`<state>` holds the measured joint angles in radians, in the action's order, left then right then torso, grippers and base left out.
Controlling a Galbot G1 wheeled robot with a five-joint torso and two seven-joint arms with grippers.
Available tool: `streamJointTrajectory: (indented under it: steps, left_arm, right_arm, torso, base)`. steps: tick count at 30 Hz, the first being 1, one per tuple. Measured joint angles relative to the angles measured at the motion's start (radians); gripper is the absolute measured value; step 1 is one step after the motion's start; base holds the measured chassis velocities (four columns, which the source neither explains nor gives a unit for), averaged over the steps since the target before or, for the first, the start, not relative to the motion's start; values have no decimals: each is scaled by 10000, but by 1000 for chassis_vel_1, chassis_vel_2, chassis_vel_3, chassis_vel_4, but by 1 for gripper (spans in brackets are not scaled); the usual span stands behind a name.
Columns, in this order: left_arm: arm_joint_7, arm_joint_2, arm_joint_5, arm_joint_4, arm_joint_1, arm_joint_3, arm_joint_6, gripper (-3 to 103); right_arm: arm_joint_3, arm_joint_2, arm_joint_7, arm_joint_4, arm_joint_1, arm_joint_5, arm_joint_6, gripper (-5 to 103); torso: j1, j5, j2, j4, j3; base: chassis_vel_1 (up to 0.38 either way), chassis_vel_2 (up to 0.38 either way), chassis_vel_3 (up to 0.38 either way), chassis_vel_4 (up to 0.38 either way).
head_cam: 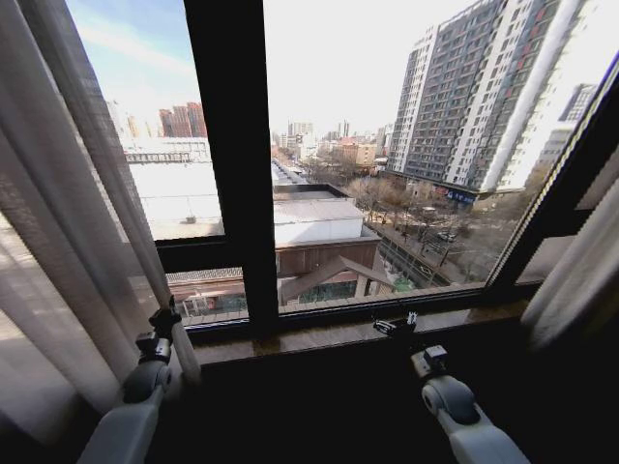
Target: Open the curtains by pulling them apart, changing their state from closed to fully open.
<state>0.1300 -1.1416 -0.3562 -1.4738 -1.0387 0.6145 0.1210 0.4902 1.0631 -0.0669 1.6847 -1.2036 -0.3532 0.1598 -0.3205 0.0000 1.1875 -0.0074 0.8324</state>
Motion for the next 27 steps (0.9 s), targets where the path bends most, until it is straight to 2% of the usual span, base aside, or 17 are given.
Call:
streamJointTrajectory:
  steps: [14,27]
  left_arm:
    - [76,-92,44,53,-96,158,58,0]
    - [123,-232,148,-52,-220,163,165,0]
  right_arm:
    - [0,0,1,0,0,0,0,100]
    - [1,0,0,0,0,0,0,100]
  torso:
    - [0,2,0,-2,0]
    - [-1,0,0,1,0]
  base:
    - [49,43,-43,-48]
    - [252,255,-246,-243]
